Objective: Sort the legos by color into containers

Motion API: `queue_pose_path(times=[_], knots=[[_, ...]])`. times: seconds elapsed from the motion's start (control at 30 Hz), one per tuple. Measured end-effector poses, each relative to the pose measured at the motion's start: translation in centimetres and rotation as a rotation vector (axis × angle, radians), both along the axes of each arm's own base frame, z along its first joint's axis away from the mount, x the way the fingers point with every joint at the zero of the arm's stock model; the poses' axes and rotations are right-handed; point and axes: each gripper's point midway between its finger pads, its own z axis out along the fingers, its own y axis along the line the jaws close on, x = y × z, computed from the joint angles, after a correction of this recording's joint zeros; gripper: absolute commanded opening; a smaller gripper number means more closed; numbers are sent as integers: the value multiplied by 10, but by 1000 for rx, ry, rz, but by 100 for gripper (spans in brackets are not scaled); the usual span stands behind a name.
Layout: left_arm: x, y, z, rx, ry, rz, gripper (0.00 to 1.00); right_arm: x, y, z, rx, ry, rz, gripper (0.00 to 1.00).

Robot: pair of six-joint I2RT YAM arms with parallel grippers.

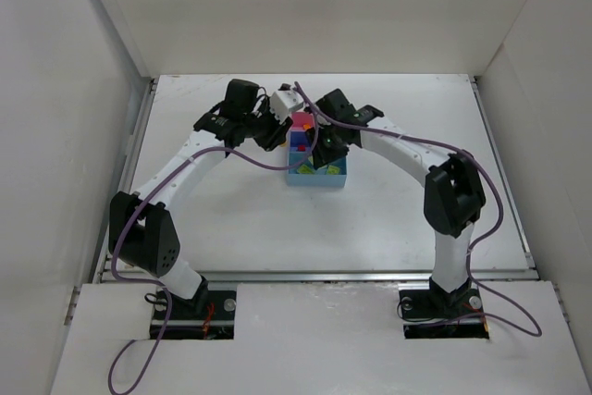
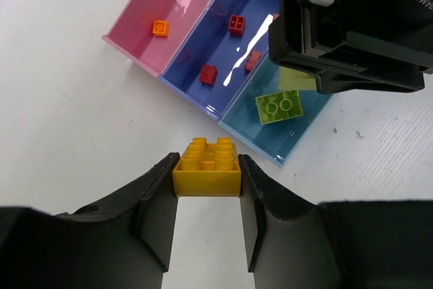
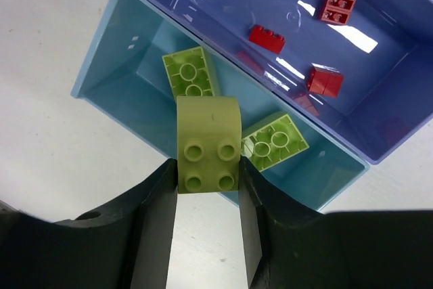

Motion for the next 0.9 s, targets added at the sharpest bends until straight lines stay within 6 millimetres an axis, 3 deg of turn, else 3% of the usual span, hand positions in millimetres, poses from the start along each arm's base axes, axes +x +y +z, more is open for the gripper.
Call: queue_pose_path(times=[0.07,0.13,0.5,0.63,0.7,0.77,0.9], knots=[[0,0,0,0,0,1,0,1,1,1,0,1,0,51],[0,0,0,0,0,1,0,1,1,2,-1,0,2,56],[0,0,0,0,0,1,0,-2,-1,1,-7,11,6,64],[1,0,0,-2,-4,0,0,2,-8,11,18,11,-49,64],[5,-2,0,-6,-11,-1,0,11,-17,24,61,-4,-109,64],[14,-8,1,-15,-17,-3,0,23,-48,47,109,-43,-216,64],[51,-29,2,-61,-31,5,0,45,-114,91,174,-160,-425,64]])
